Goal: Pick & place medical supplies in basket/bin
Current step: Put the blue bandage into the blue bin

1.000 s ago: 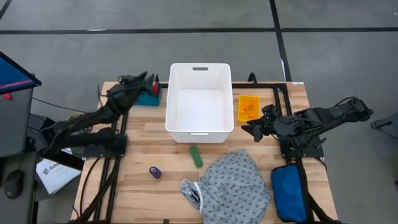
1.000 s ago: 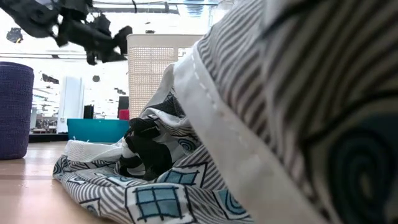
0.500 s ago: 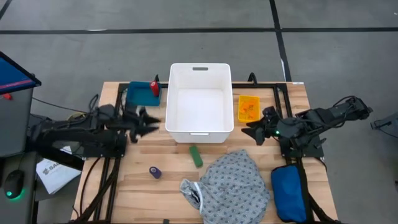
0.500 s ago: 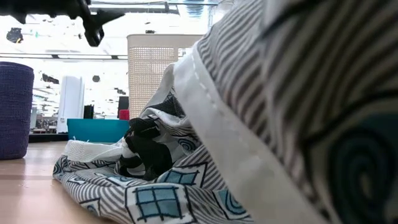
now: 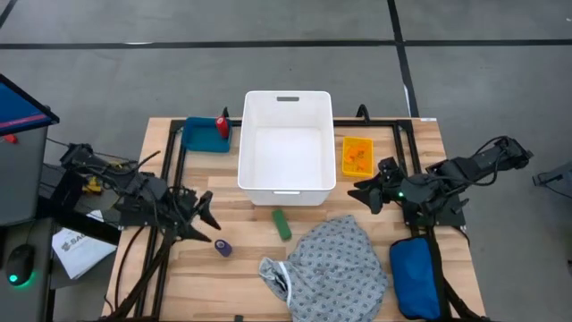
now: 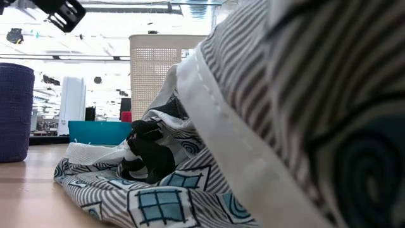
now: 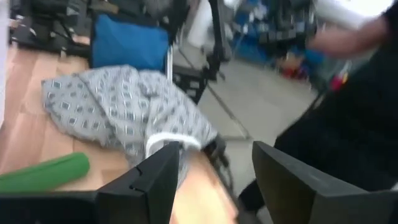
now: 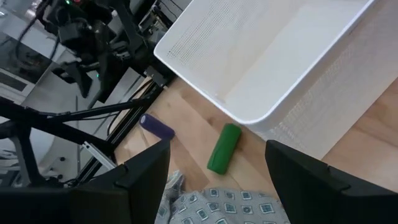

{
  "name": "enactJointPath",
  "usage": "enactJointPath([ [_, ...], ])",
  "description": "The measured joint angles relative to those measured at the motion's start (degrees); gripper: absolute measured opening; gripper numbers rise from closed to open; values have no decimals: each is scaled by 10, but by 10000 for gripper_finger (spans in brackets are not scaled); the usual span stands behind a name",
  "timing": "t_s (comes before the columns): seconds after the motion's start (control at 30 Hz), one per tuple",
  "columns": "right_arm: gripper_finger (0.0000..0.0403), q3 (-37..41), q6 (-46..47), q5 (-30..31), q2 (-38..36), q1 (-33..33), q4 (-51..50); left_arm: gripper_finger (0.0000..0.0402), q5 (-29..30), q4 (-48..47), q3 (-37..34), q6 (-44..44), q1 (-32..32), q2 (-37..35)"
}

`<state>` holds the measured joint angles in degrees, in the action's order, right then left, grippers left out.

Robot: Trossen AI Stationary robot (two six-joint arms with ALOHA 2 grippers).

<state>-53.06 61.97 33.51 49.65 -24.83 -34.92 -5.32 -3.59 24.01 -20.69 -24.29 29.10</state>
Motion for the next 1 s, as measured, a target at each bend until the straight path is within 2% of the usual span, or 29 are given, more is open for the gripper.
enactJointPath([
  [0.2,260,0,37,6,6,-18,1,208,30,-70,-9,39,2,2],
  [0.63,260,0,101,61,30,-51,12,287,14,122,-144,26,-33,-7],
  [0.77,260,0,97,99,29,-56,39,307,14,129,-167,57,-53,-6],
  [1.0,260,0,86,139,28,-63,67,312,83,131,-197,140,-66,-6],
])
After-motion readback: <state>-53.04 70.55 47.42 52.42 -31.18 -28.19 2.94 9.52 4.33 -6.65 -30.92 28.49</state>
